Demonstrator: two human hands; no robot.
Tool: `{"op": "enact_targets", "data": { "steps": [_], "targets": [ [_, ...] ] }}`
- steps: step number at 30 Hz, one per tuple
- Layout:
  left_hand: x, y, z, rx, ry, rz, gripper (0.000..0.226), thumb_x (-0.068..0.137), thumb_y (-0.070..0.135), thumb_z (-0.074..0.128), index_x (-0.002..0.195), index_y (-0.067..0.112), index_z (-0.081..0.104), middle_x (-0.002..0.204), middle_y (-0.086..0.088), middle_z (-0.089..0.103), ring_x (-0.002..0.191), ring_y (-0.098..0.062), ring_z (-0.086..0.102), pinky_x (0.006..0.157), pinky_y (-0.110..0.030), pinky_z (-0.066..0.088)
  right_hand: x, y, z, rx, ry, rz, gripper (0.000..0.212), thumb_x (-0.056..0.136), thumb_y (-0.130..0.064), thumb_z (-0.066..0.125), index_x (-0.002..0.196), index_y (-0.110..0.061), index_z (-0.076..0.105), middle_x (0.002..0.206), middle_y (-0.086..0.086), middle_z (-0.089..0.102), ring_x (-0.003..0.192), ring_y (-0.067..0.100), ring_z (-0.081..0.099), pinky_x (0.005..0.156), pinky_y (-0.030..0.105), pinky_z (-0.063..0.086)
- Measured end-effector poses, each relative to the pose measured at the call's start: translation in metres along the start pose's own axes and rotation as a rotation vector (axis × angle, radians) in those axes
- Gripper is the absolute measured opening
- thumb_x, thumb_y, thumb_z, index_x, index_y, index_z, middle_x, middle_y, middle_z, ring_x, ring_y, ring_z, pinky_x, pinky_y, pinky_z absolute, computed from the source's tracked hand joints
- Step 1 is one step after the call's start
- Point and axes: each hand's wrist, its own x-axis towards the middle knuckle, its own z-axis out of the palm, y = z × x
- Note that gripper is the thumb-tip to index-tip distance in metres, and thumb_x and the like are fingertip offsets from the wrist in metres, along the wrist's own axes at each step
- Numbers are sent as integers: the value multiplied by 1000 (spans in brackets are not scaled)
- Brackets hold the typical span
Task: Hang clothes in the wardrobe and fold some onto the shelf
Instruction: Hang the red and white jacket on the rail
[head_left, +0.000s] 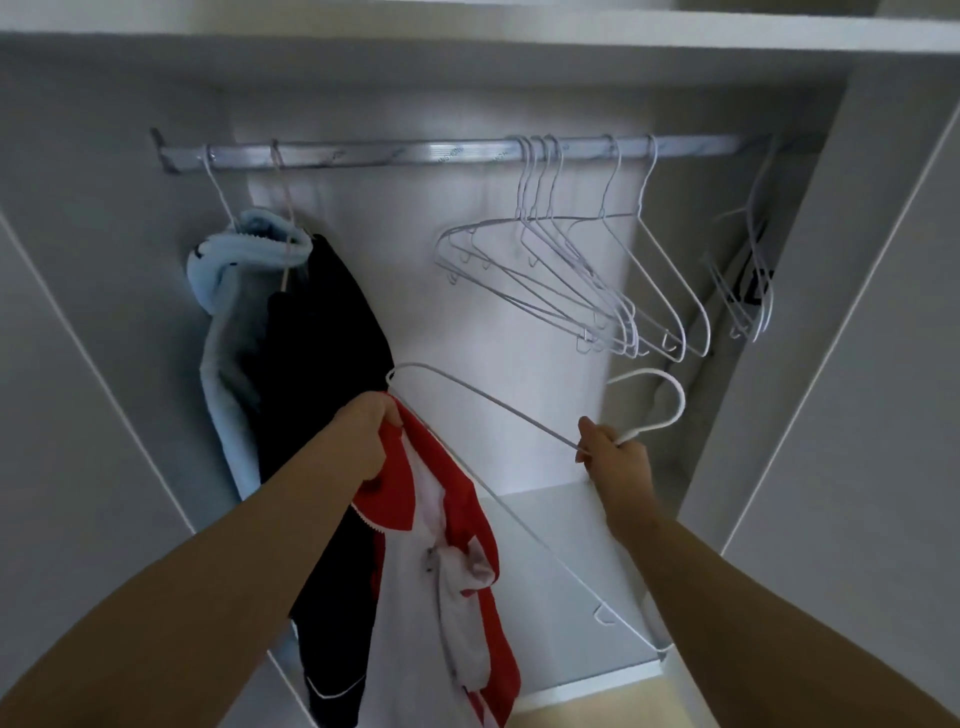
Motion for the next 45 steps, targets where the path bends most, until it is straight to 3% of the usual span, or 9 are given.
{"op": "enact_targets", "data": {
  "steps": [6,12,19,28,31,34,36,40,45],
  "targets": [
    [2,6,-5,-51,-73,69,19,92,13,51,80,0,58,70,-13,50,60,-23,47,56,-26,46,11,-12,-21,-21,102,88,43,84,-23,64,50,-15,39,37,-8,32,42,11,29,46,22,28],
    [8,1,7,94,-100,283,26,91,15,52,67,7,53,71,-14,53,63,-25,52,62,-31,45,6,2,-29,-203,128,120,39,81,-17,63,49,-14,41,39,-5,30,46,15,29,49,24,27],
    [-3,-8,14,761,174,640,23,92,28,45,76,15,55,76,-4,58,72,-21,58,64,-28,45,4,-1,-26,-391,92,75,31,84,-22,57,57,-9,50,49,2,40,49,18,38,52,23,33],
    [-43,-28,53,141,-233,432,14,75,6,60,65,14,62,64,-8,61,70,-27,60,75,-36,52,-16,-16,15,-371,23,61,33,84,-24,55,64,2,58,54,4,53,57,21,54,61,35,49],
    [-51,-26,54,219,-356,609,8,81,14,60,80,16,68,80,-7,67,84,-26,64,81,-36,52,-17,-28,21,-132,83,87,33,82,-22,57,57,-2,56,47,-1,54,51,16,49,55,27,41],
    [-48,-24,44,1081,168,1311,32,82,42,57,104,20,64,109,-4,58,106,-24,52,92,-38,40,-17,-42,20,-79,83,6,36,83,-26,58,53,-8,55,37,-7,53,46,10,48,49,23,37],
    [-48,-20,41,1252,219,1502,42,83,57,51,102,22,64,115,-1,55,113,-23,48,94,-37,34,-19,-47,18,-104,55,-44,39,83,-29,58,53,-6,55,33,-9,51,43,10,47,52,24,39],
    [-44,-15,46,1248,16,1380,47,85,68,36,73,23,43,59,11,42,65,-14,55,56,-24,34,-23,-54,10,-79,-20,-55,34,82,-25,64,52,-9,58,35,-5,51,35,3,46,52,24,38],
    [-43,-9,48,986,186,1311,47,84,67,39,68,24,46,64,8,48,67,-15,50,59,-26,35,-26,-60,4,-123,222,-316,26,80,-15,67,64,-22,48,71,-4,55,74,17,52,73,29,41]
  ]
}}
